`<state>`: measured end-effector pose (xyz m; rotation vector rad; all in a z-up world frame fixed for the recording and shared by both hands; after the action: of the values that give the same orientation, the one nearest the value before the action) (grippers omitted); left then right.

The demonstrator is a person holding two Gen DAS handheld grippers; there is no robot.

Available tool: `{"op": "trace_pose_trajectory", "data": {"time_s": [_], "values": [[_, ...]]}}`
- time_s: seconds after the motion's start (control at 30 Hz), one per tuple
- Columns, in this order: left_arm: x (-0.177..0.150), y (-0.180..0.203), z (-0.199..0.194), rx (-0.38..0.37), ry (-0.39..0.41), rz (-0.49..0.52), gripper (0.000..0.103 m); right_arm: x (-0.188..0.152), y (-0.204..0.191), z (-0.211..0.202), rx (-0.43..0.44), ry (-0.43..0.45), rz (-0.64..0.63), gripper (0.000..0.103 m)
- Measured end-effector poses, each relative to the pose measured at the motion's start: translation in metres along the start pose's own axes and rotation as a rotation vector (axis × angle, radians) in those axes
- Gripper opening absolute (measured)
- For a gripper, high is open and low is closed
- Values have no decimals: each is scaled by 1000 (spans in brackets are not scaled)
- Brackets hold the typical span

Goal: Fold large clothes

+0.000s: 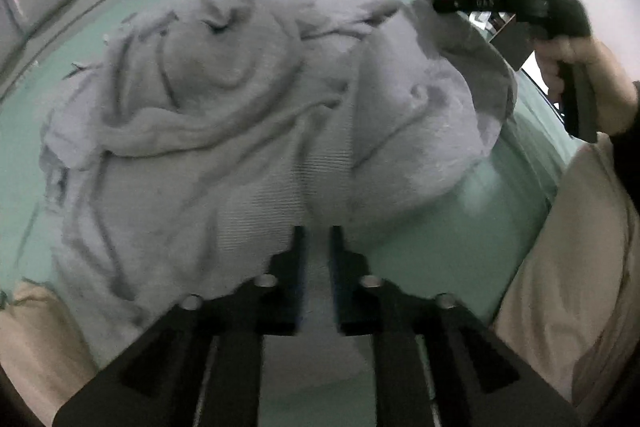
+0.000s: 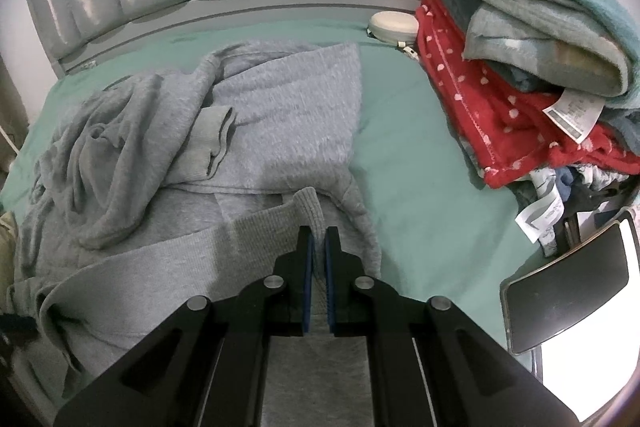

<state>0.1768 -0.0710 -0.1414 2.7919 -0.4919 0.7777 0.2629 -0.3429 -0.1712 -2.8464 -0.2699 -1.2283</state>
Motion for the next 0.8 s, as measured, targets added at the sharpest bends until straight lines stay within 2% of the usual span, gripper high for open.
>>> {"op": "trace_pose_trajectory", "data": {"time_s": [0.03,0.07,0.2,0.33,0.37,0.43,0.5,0.73,0.8], "values": [[1,4,5,0,-2,-14,47,0,1,0,1,0,4,5],[3,7,8,7,1,-33,53,0,1,0,2,0,6,5],[1,6,14,59,11,-83,55,0,2,0,5,4,4,5],[-2,9,22,143,10,-35,55,0,3,-1,9,7,5,5],[-3,8,23,157,15,-21,54,0,3,-1,11,8,7,5],[-5,1,19,193,25,-1,15,1,2,-2,14,10,12,5],[-3,-9,13,169,42,-24,7,2,2,-2,19,14,17,5],[18,-47,-17,260,114,4,4,3,2,-4,27,23,24,5],[26,-68,-26,359,136,2,4,3,3,-4,19,21,23,5]]}}
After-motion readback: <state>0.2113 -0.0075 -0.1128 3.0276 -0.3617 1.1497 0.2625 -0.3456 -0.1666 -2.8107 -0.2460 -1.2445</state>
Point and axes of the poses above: each gripper's, at about its wrist camera, not at the fingertips, and z roughly the way its jaws point, y to its right, x to its top, the point moved 2 cm from there along z, roughly the way its jaws point, and after that the axes turned 10 degrees about y, right-handed, at the moved point
